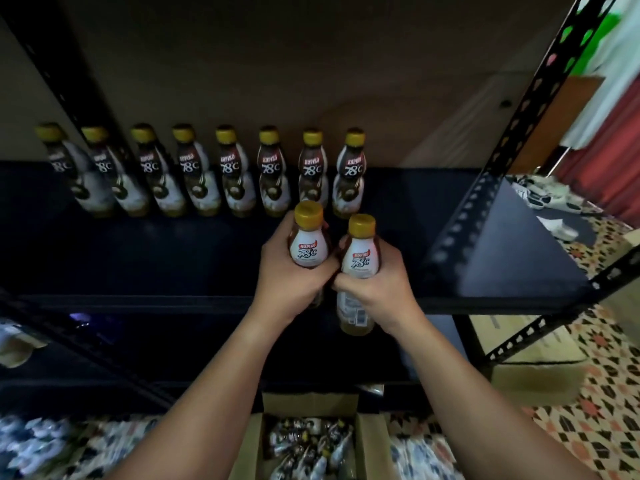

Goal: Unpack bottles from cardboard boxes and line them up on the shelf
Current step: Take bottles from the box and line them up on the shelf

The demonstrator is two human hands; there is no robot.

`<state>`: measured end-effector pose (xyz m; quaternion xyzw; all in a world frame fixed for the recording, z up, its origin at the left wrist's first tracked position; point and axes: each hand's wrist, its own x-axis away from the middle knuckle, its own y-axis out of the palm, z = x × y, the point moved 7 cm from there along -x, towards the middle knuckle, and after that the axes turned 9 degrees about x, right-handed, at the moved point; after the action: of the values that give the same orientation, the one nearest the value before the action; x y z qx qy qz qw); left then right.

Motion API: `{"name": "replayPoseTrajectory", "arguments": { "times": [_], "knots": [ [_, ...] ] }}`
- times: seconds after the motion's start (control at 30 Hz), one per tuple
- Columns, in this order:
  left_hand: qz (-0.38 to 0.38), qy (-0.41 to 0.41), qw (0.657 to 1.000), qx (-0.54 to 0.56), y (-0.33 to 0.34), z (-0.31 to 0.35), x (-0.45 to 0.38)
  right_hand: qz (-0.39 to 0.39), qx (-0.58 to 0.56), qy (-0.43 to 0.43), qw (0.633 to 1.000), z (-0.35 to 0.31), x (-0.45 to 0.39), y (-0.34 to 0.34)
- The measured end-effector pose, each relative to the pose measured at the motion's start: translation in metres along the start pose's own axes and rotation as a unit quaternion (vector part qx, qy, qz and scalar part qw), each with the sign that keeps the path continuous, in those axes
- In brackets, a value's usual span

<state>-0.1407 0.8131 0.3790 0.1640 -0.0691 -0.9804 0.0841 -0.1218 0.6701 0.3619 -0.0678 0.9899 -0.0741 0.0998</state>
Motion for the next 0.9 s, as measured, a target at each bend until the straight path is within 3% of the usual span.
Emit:
{"name": "replayPoseTrajectory", "arguments": {
  "times": [0.23,0.37,0.9],
  "knots": [
    [-0.006,-0.005,1.0,0.017,0.0,-0.013,-0.021,0.002,-0.025,-0.006,1.0,-0.009,-0.016,-0.003],
    [-0.011,-0.001,1.0,0.004,0.002,-0.017,-0.032,0.04,-0.052,-0.002,0.998,-0.008,-0.022,-0.009],
    [-0.02,-0.008,1.0,0.016,0.002,-0.034,-0.038,0.044,-0.012,-0.039,0.998,0.013,-0.058,-0.019]
  ]
}}
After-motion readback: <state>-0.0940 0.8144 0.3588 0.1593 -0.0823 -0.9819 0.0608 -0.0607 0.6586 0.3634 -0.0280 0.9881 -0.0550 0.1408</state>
